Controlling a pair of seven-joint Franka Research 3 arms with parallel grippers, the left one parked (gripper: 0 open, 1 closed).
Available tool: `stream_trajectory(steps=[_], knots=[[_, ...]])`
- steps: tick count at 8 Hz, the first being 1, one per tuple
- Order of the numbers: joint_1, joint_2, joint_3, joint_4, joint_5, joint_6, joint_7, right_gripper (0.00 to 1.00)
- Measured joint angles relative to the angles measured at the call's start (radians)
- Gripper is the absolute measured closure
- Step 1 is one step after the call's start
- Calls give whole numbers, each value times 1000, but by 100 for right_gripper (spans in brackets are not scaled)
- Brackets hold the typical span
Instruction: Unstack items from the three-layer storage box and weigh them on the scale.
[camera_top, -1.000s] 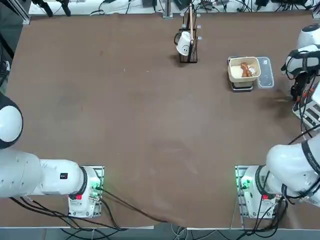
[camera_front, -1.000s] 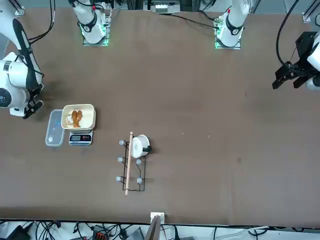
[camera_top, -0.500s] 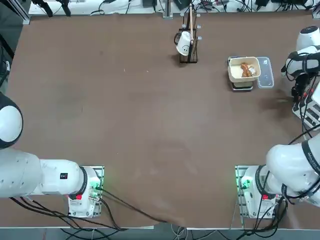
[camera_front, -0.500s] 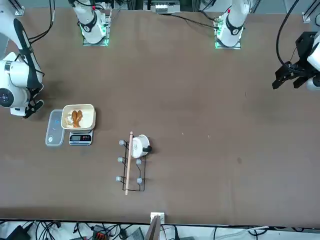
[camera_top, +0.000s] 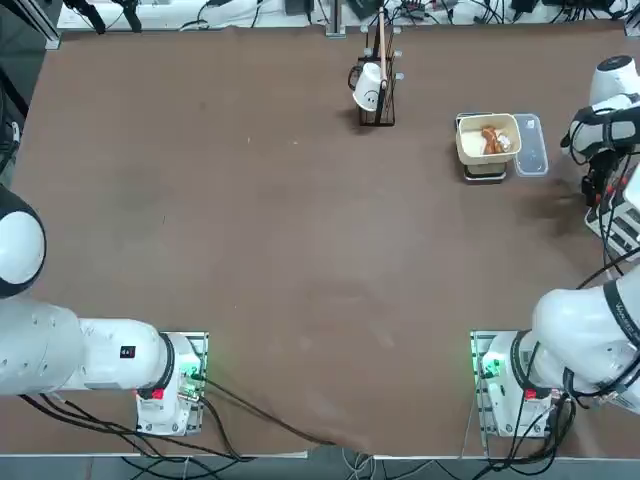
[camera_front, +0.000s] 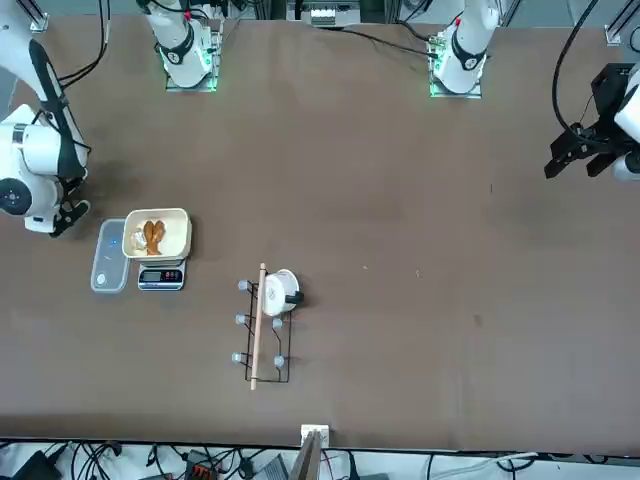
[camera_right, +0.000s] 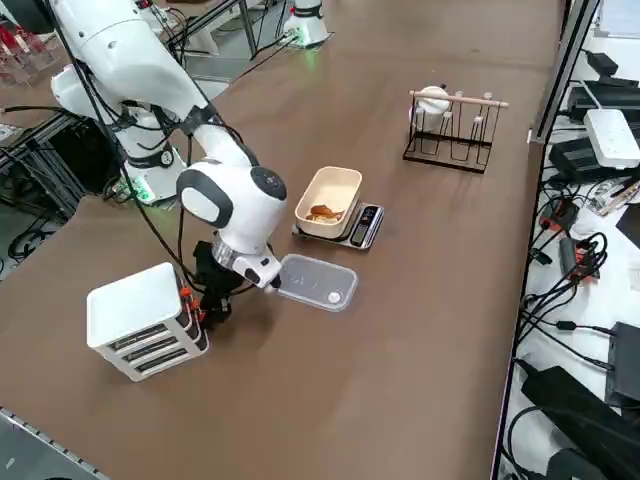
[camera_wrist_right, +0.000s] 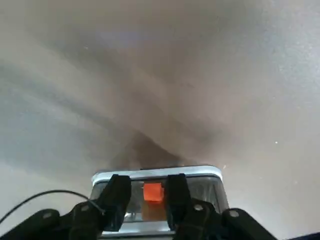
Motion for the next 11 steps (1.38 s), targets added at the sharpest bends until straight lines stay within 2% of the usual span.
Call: stream_trajectory(steps=[4, 5, 6, 8, 11], knots=[[0, 1, 0, 0, -10, 3, 1, 58], [0, 1, 0, 1, -14, 4, 1, 64], [0, 1, 0, 3, -15, 6, 2, 76], [0, 1, 1, 4, -15, 6, 3, 88], [0, 1, 1, 5, -15, 6, 6, 89]])
